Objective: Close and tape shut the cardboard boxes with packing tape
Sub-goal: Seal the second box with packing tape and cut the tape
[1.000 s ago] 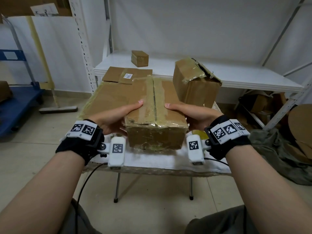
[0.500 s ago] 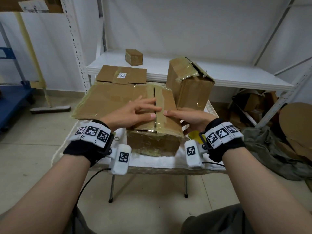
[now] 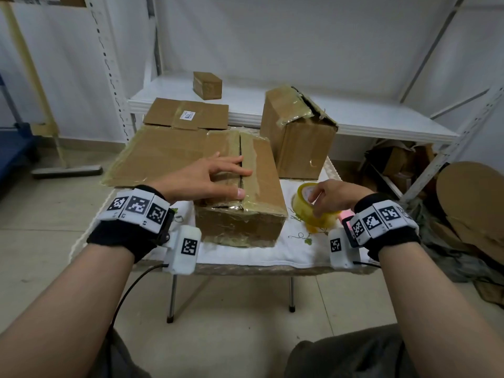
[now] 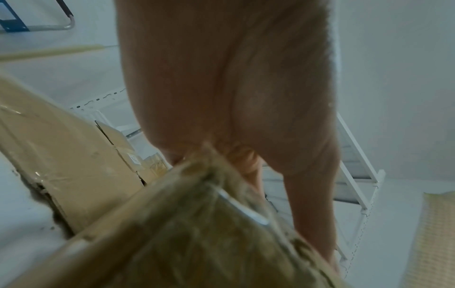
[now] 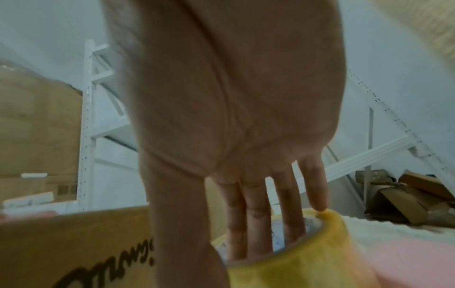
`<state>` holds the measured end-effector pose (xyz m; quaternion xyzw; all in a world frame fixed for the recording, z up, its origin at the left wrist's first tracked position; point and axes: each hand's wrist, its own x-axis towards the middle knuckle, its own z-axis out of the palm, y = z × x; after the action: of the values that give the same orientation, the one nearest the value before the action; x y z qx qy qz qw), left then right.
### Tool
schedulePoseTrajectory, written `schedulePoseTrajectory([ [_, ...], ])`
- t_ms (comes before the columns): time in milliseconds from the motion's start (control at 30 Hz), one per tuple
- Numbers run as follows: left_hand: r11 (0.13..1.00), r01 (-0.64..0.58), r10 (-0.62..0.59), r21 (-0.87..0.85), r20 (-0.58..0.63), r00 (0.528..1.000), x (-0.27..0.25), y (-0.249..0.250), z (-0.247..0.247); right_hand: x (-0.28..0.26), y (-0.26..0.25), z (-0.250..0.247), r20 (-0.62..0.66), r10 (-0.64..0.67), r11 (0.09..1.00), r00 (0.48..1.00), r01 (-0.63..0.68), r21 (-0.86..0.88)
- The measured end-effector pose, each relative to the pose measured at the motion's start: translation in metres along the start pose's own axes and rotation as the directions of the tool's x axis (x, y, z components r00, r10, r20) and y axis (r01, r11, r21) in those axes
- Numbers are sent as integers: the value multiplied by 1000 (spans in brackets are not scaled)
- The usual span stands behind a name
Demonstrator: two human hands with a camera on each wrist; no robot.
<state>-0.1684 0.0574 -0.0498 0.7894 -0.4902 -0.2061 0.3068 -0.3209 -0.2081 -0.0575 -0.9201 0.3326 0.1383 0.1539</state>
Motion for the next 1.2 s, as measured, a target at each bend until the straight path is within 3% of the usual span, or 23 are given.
schedulePoseTrajectory([
  [100, 1000, -6, 6, 4, -12, 1000, 0, 2, 1, 1, 2, 4, 42, -3, 996, 999, 6, -84],
  [200, 1000, -6, 6, 16, -12, 1000, 0, 3, 3, 1, 2, 3, -14, -16, 999, 1000, 15, -36],
  [400, 1000, -4, 5, 28, -15, 1000, 1, 2, 3, 1, 0, -7, -213, -40, 959, 976, 98, 267],
  [500, 997, -15, 15, 75, -6, 1000, 2, 4, 4, -8, -6, -17, -341, -66, 843, 938, 235, 484],
  [600, 995, -18, 17, 98, 4, 1000, 3, 7, 4, -16, -18, -22, -473, -104, 641, 875, 423, 641],
  [733, 998, -15, 15, 69, -1, 1000, 4, 5, 2, -20, -37, -23, -551, -175, 404, 816, 570, 715],
  [833, 999, -18, 18, -27, -4, 1000, 3, 6, 3, -20, -49, -21, -544, -259, 319, 798, 603, 731],
  [967, 963, -19, -28, -271, -168, 985, 2, 7, 1, -23, -63, -14, -486, -417, 365, 768, 631, 685],
  [1100, 915, -59, -72, -399, -306, 949, 3, 6, -3, -27, -73, -11, -424, -478, 409, 769, 622, 667],
  [1200, 909, -80, -71, -409, -340, 938, 5, 5, -2, -30, -79, -10, -394, -502, 422, 770, 616, 665],
])
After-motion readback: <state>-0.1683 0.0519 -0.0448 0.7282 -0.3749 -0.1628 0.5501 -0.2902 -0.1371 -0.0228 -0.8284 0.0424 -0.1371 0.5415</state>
